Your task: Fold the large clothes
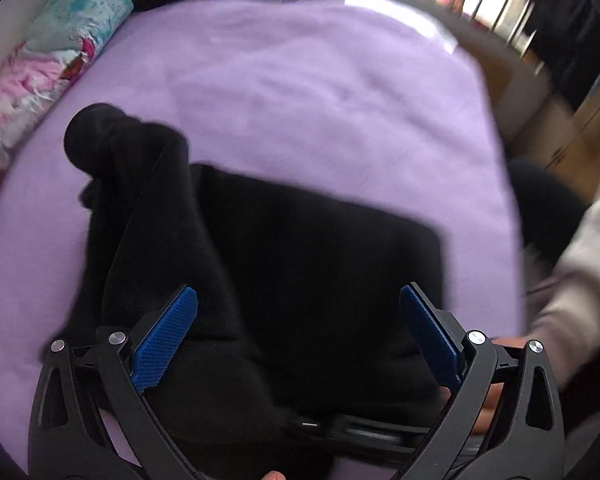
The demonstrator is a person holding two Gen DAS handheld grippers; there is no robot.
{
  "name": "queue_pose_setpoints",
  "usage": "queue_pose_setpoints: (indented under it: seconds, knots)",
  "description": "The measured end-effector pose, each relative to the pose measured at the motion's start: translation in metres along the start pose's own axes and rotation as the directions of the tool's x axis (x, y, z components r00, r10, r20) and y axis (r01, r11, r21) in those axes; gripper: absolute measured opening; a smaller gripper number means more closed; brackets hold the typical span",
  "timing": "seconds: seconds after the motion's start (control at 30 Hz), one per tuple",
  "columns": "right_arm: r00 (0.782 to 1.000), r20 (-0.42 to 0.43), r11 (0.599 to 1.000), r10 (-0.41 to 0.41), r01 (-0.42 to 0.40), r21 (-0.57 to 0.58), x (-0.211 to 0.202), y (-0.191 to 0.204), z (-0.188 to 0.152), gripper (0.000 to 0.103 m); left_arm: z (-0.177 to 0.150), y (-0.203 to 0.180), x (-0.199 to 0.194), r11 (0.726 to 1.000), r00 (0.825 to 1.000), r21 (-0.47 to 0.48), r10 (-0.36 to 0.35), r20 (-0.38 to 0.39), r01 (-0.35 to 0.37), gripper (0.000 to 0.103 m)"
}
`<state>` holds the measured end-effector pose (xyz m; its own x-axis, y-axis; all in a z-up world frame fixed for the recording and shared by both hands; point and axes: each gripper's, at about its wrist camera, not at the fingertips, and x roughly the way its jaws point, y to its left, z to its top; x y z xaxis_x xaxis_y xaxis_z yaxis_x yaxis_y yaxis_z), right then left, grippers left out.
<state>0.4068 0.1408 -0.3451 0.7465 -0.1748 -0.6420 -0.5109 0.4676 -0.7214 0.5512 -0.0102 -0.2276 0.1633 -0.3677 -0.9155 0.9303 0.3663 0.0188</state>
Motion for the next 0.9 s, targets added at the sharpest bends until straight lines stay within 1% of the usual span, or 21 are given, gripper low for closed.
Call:
queue_pose_setpoints:
  seconds: [0.03,0.07,0.1,0.13,0.17,0.23,0.27,0.3,0.4,0.43,0.47,0.53,0.57,0.6,0.63,0.7,0.77,0.8,0.83,0.87,0.9]
  knots:
    - [1.000,0.011,1.000,-0.008,0.008,-0.005,-0.002,0.000,-0.002,0.035,-0.002,0.007,0.010,0.998,0.998,-0.012,0.057,-0.027,-0.057,0.097]
    - [1.000,0.021,1.000,-0.015,0.015,-0.006,-0.011,0.005,-0.008,0.035,-0.004,0.018,0.022,0.991,0.990,-0.039,0.129,-0.061,-0.131,0.097]
    - [0.999,0.038,1.000,-0.027,0.027,-0.007,-0.014,0.003,-0.011,0.037,-0.009,0.028,0.028,0.982,0.982,-0.067,0.171,-0.079,-0.177,0.097]
    - [0.997,0.058,0.999,-0.043,0.044,-0.019,-0.016,0.005,-0.013,0.039,-0.015,0.041,0.036,0.967,0.969,-0.103,0.223,-0.103,-0.233,0.097]
    - [0.995,0.082,0.997,-0.062,0.065,-0.037,-0.021,0.006,-0.016,0.045,-0.021,0.049,0.044,0.954,0.957,-0.112,0.265,-0.117,-0.278,0.097]
    - [0.990,0.130,0.997,-0.063,0.069,-0.046,-0.035,0.003,-0.027,0.063,-0.030,0.053,0.052,0.954,0.956,-0.092,0.276,-0.097,-0.284,0.098]
    - [0.984,0.163,0.995,-0.070,0.080,-0.052,-0.044,0.002,-0.034,0.085,-0.031,0.052,0.053,0.952,0.954,-0.077,0.290,-0.079,-0.296,0.098]
    - [0.976,0.203,0.995,-0.075,0.088,-0.053,-0.055,0.000,-0.041,0.096,-0.032,0.055,0.056,0.948,0.952,-0.098,0.298,-0.065,-0.303,0.098]
    - [0.931,0.365,0.998,0.009,0.017,-0.068,-0.107,-0.014,-0.085,0.097,-0.032,0.066,0.058,0.936,0.949,-0.156,0.311,-0.053,-0.315,0.098]
    - [0.921,0.389,0.999,0.028,-0.009,-0.049,-0.118,-0.021,-0.097,0.097,-0.036,0.067,0.060,0.935,0.949,-0.164,0.310,-0.052,-0.314,0.098]
    - [0.902,0.423,0.996,0.083,-0.081,-0.022,-0.133,-0.034,-0.114,0.097,-0.037,0.068,0.060,0.933,0.949,-0.169,0.313,-0.046,-0.316,0.098]
    - [0.892,0.427,0.977,0.147,-0.197,0.076,-0.145,-0.067,-0.140,0.097,-0.041,0.068,0.057,0.928,0.945,-0.176,0.325,-0.044,-0.327,0.098]
    - [0.868,0.443,0.942,0.223,-0.309,0.132,-0.144,-0.090,-0.152,0.097,-0.045,0.068,0.057,0.926,0.943,-0.177,0.330,-0.044,-0.333,0.098]
    - [0.831,0.459,0.882,0.315,-0.435,0.182,-0.138,-0.117,-0.161,0.097,-0.047,0.069,0.056,0.925,0.944,-0.186,0.329,-0.039,-0.330,0.098]
    - [0.825,0.456,0.852,0.333,-0.471,0.230,-0.130,-0.135,-0.166,0.097,-0.049,0.070,0.055,0.923,0.944,-0.204,0.328,-0.034,-0.328,0.098]
    - [0.803,0.470,0.759,0.365,-0.550,0.350,-0.106,-0.182,-0.177,0.097,-0.052,0.071,0.054,0.918,0.943,-0.220,0.331,-0.031,-0.329,0.098]
    - [0.810,0.439,0.658,0.388,-0.577,0.483,-0.069,-0.221,-0.181,0.097,-0.053,0.068,0.053,0.915,0.942,-0.232,0.335,-0.024,-0.331,0.098]
    - [0.790,0.471,0.595,0.392,-0.609,0.525,-0.055,-0.231,-0.187,0.097,-0.054,0.067,0.052,0.913,0.941,-0.236,0.337,-0.024,-0.333,0.098]
    - [0.788,0.465,0.568,0.403,-0.614,0.548,-0.043,-0.234,-0.185,0.097,-0.054,0.068,0.052,0.911,0.941,-0.240,0.339,-0.023,-0.334,0.098]
    - [0.810,0.407,0.583,0.422,-0.587,0.563,-0.032,-0.224,-0.178,0.097,-0.054,0.070,0.051,0.910,0.941,-0.246,0.338,-0.022,-0.333,0.098]
    - [0.800,0.384,0.586,0.460,-0.599,0.546,-0.025,-0.207,-0.171,0.097,-0.054,0.070,0.050,0.909,0.941,-0.254,0.338,-0.021,-0.332,0.098]
